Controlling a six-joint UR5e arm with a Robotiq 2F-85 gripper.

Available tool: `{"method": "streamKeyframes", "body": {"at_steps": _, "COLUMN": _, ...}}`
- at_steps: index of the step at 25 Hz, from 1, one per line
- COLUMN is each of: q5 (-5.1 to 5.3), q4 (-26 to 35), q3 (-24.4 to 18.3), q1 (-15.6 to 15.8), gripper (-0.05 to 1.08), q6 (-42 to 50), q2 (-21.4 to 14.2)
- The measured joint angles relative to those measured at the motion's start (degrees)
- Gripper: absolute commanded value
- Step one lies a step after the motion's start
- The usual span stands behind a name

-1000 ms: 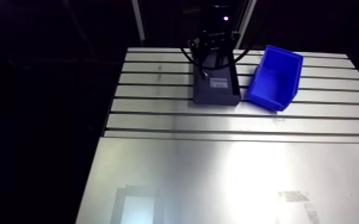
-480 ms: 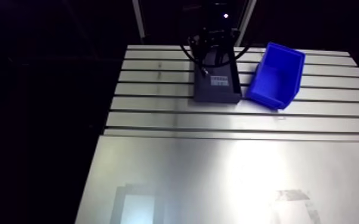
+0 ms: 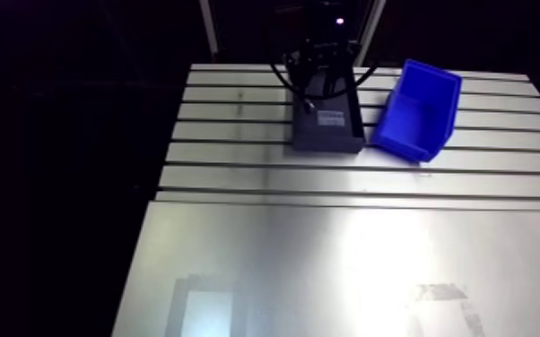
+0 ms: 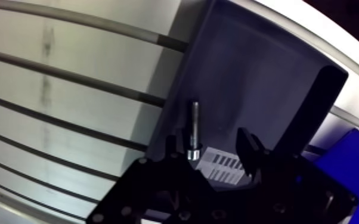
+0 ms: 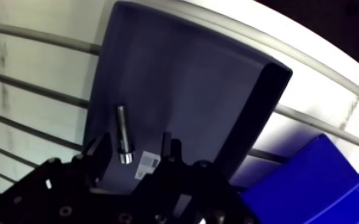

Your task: Pick up the M10 bolt from the tray and put it into the blue bin.

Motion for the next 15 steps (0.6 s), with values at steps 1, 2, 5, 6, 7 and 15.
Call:
{"method": "streamKeyframes", "body": {"at_steps": 1, "q5": 0.0, "q4": 0.0, "q3": 0.0, "q1": 0.0, "gripper": 0.47, "q6": 0.0, "q2": 0.0}}
{"method": "streamKeyframes", "body": {"at_steps": 2, "q5": 0.0, "q4": 0.0, "q3": 0.0, "q1": 0.0, "gripper": 0.47, "q6": 0.0, "q2": 0.1}}
{"method": "streamKeyframes", "body": {"at_steps": 5, "q5": 0.0, "q4": -0.1, "q3": 0.0, "q1": 0.1, "gripper": 0.48, "q6": 0.0, "q2": 0.2}}
{"method": "streamKeyframes", "body": {"at_steps": 6, "q5": -0.01, "q4": -0.1, "q3": 0.0, "q1": 0.1, "gripper": 0.48, "q6": 0.0, "q2": 0.3}}
{"method": "streamKeyframes", "body": {"at_steps": 7, "q5": 0.0, "q4": -0.1, "q3": 0.0, "q1": 0.1, "gripper": 0.48, "q6": 0.0, "q2": 0.3}}
{"method": "streamKeyframes", "body": {"at_steps": 15, "q5": -0.02, "q4": -0.2, "q3": -0.1, "q1": 0.2, "gripper": 0.51, "q6": -0.1, "q2": 0.5}}
